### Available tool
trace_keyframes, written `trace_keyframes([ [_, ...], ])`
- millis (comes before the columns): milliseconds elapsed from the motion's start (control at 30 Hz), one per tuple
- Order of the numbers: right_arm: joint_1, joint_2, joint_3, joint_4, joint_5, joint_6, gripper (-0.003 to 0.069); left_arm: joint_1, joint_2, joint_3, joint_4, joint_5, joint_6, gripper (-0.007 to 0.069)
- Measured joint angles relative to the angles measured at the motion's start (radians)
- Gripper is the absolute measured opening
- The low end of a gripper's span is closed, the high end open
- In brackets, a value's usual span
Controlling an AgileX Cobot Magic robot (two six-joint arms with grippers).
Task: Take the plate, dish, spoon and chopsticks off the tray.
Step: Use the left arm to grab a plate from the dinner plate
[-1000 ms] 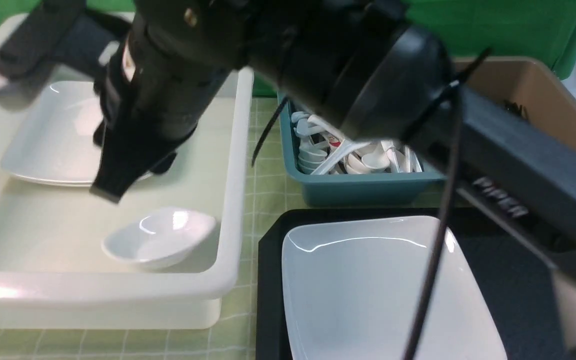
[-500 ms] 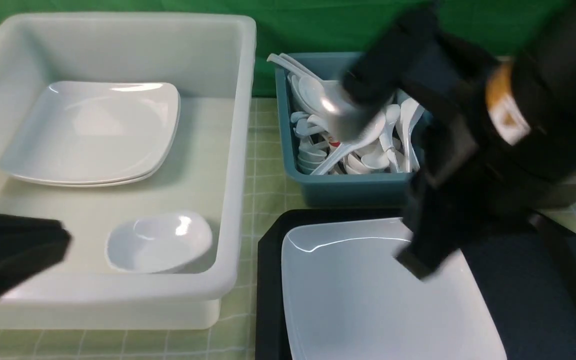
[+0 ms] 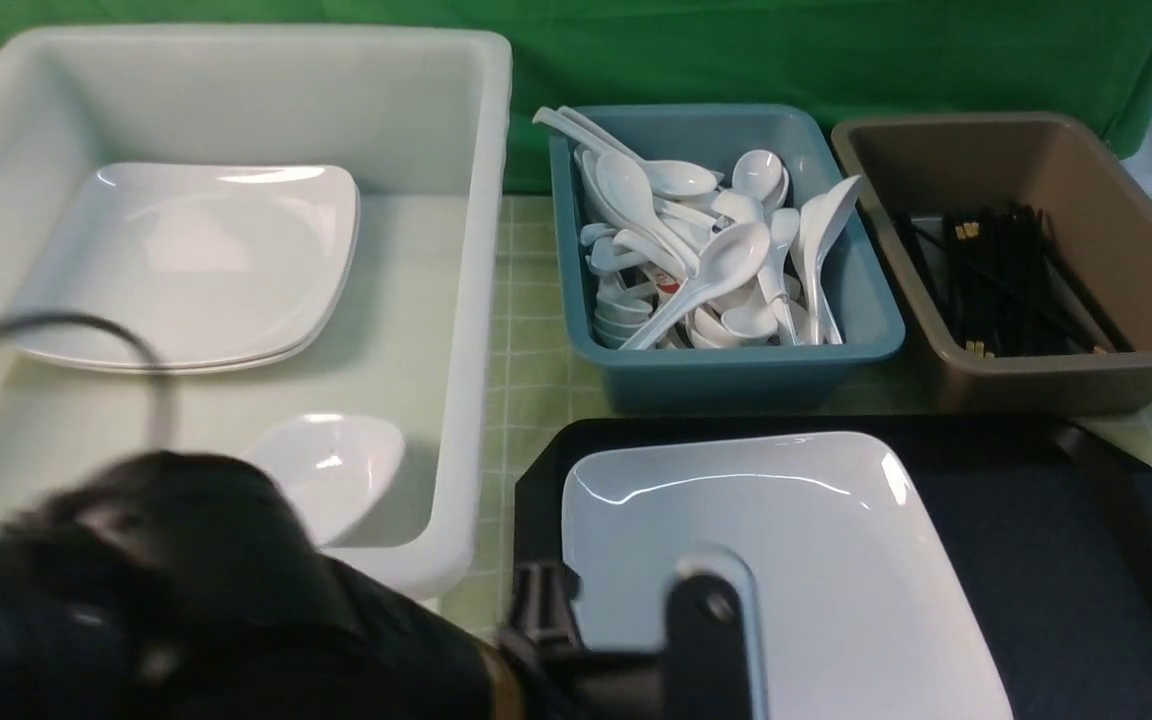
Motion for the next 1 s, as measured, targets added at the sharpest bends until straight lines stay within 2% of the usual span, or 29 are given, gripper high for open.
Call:
trace_keyframes([
  [67, 0.0, -0.075, 0.013, 0.001, -0.004, 0.011, 0.0091, -0.023, 0.07, -0.001, 0.013, -0.016, 0.048, 0.0104],
  [100, 0.0, -0.114, 0.017, 0.003, -0.005, 0.012, 0.0091, -0.033, 0.11, -0.001, 0.021, -0.038, 0.065, 0.0155],
  [133, 0.0, -0.119, 0.017, 0.003, -0.005, 0.012, 0.0091, -0.033, 0.122, -0.001, 0.024, -0.042, 0.067, 0.0162],
  [200, 0.0, -0.184, 0.019, 0.006, -0.005, 0.014, 0.0091, -0.036, 0.184, -0.001, 0.056, -0.099, 0.078, 0.028],
  [233, 0.0, -0.199, 0.019, 0.006, -0.005, 0.014, 0.0091, -0.036, 0.198, -0.001, 0.069, -0.107, 0.08, 0.0297],
  [267, 0.0, -0.217, 0.019, 0.007, -0.005, 0.014, 0.0091, -0.036, 0.218, -0.001, 0.1, -0.13, 0.084, 0.0356],
  [400, 0.0, -0.244, 0.019, 0.011, -0.005, 0.014, 0.0091, -0.036, 0.264, -0.001, 0.187, -0.15, 0.085, 0.0424],
  [633, 0.0, -0.245, 0.02, 0.022, -0.005, 0.009, 0.0091, -0.036, 0.298, -0.002, 0.276, -0.253, 0.046, 0.0419],
  [1000, 0.0, -0.245, 0.02, 0.028, -0.005, 0.004, 0.0106, -0.013, 0.329, -0.002, 0.301, -0.267, 0.006, 0.0385],
])
